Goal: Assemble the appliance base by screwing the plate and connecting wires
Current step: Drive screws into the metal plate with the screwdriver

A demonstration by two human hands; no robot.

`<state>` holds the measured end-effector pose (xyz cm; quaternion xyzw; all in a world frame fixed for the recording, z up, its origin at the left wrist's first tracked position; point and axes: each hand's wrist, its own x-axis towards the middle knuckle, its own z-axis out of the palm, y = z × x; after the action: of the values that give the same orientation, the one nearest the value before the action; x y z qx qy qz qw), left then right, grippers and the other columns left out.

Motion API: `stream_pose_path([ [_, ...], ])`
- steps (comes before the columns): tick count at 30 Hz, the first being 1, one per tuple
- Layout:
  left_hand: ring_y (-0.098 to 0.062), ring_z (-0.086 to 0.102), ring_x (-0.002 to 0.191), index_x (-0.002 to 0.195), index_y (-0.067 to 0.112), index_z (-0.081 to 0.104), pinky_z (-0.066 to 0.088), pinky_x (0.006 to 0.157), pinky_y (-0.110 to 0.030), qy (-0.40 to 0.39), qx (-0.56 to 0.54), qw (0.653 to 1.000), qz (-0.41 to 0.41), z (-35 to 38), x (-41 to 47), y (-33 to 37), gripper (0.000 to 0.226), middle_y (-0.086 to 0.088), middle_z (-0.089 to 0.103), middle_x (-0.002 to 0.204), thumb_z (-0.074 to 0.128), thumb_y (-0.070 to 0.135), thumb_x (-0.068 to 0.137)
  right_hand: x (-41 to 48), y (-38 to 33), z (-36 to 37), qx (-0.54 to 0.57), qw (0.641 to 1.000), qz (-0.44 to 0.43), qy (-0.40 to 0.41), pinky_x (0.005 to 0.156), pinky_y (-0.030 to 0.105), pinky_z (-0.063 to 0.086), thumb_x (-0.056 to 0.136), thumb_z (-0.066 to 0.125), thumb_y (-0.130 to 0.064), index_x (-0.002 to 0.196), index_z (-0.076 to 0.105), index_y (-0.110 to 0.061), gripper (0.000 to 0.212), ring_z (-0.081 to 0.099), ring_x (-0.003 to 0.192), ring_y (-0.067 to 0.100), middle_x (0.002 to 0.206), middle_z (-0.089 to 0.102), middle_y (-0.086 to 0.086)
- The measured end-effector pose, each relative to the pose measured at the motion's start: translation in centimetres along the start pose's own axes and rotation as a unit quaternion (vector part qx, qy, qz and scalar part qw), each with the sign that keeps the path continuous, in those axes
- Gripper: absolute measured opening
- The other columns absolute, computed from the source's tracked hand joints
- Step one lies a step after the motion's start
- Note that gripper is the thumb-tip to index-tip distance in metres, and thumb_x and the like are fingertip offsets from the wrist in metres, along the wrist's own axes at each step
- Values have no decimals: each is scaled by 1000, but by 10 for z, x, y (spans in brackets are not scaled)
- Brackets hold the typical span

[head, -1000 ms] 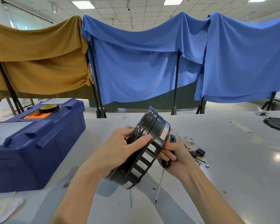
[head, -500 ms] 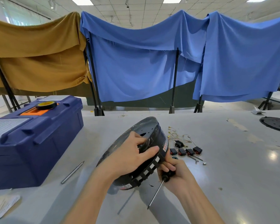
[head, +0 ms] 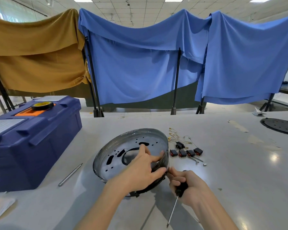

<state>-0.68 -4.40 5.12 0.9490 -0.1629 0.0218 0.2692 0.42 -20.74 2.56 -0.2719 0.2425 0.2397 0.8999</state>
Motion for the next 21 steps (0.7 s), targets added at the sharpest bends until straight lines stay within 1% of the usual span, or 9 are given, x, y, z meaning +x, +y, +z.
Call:
stream_pose_path([
  [2, -3, 38, 68, 133, 32, 55, 31, 69, -21, -12, 30, 999, 3, 5, -1, -2, 42, 3, 27, 103, 54, 48, 94, -2, -2, -5, -3, 1000, 18, -3, 28, 10, 28, 97, 41, 6, 79, 57, 3, 24, 29, 21, 6, 79, 59, 16],
  [6, -7, 38, 74, 146, 38, 37, 36, 77, -27, -32, 68, 997, 9, 10, -2, -7, 54, 1, 26, 106, 50, 50, 95, -5, -6, -11, -10, 999, 50, -16, 29, 11, 34, 96, 37, 8, 78, 60, 9, 29, 34, 23, 9, 65, 57, 15],
  [8, -9, 40, 79, 147, 39, 35, 38, 80, -26, -29, 67, 997, 13, 9, -3, -9, 56, 2, 26, 106, 50, 51, 95, -7, -8, -9, -30, 998, 57, -19, 31, 14, 39, 96, 35, 10, 79, 61, 10, 32, 41, 26, 12, 71, 59, 19],
  [10, -11, 46, 83, 147, 38, 37, 42, 83, -27, -25, 61, 998, 15, 5, -3, -12, 56, 3, 26, 106, 50, 51, 94, -10, -11, -6, -51, 997, 61, -20, 33, 19, 45, 96, 38, 11, 88, 61, 9, 25, 53, 33, 18, 83, 58, 19],
  [12, -10, 48, 79, 143, 38, 42, 44, 82, -29, -21, 51, 998, 21, 0, -4, -16, 52, 4, 27, 107, 51, 52, 94, -12, -14, -3, -69, 995, 68, -24, 34, 22, 48, 96, 41, 9, 98, 60, 8, 20, 58, 39, 21, 78, 60, 17],
  [14, -5, 44, 66, 139, 40, 47, 41, 74, -25, -16, 45, 998, 33, -3, -6, -20, 48, 4, 28, 108, 51, 53, 93, -11, -16, -2, -86, 993, 78, -23, 33, 22, 47, 95, 44, 7, 105, 59, 6, 18, 55, 37, 20, 63, 58, 13],
  [16, -4, 42, 62, 139, 44, 45, 38, 73, -23, -17, 42, 998, 40, -2, -7, -23, 47, 5, 29, 109, 52, 53, 93, -8, -18, -3, -108, 989, 94, -28, 31, 20, 43, 91, 48, 6, 107, 56, 7, 17, 48, 33, 17, 55, 50, 8],
  [19, -6, 48, 70, 141, 48, 39, 42, 80, -25, -29, 46, 998, 42, 3, -10, -24, 50, 6, 28, 108, 53, 52, 93, -2, -24, -9, -118, 981, 143, -51, 26, 16, 32, 81, 51, 4, 100, 55, 11, 21, 37, 26, 12, 51, 37, 4],
  [21, -13, 54, 79, 143, 48, 36, 44, 87, -28, -37, 59, 997, 37, 7, -11, -24, 53, 6, 27, 107, 53, 51, 93, 1, -28, -12, -100, 975, 185, -67, 24, 15, 24, 79, 49, 6, 94, 52, 3, 16, 32, 22, 13, 45, 34, 2],
])
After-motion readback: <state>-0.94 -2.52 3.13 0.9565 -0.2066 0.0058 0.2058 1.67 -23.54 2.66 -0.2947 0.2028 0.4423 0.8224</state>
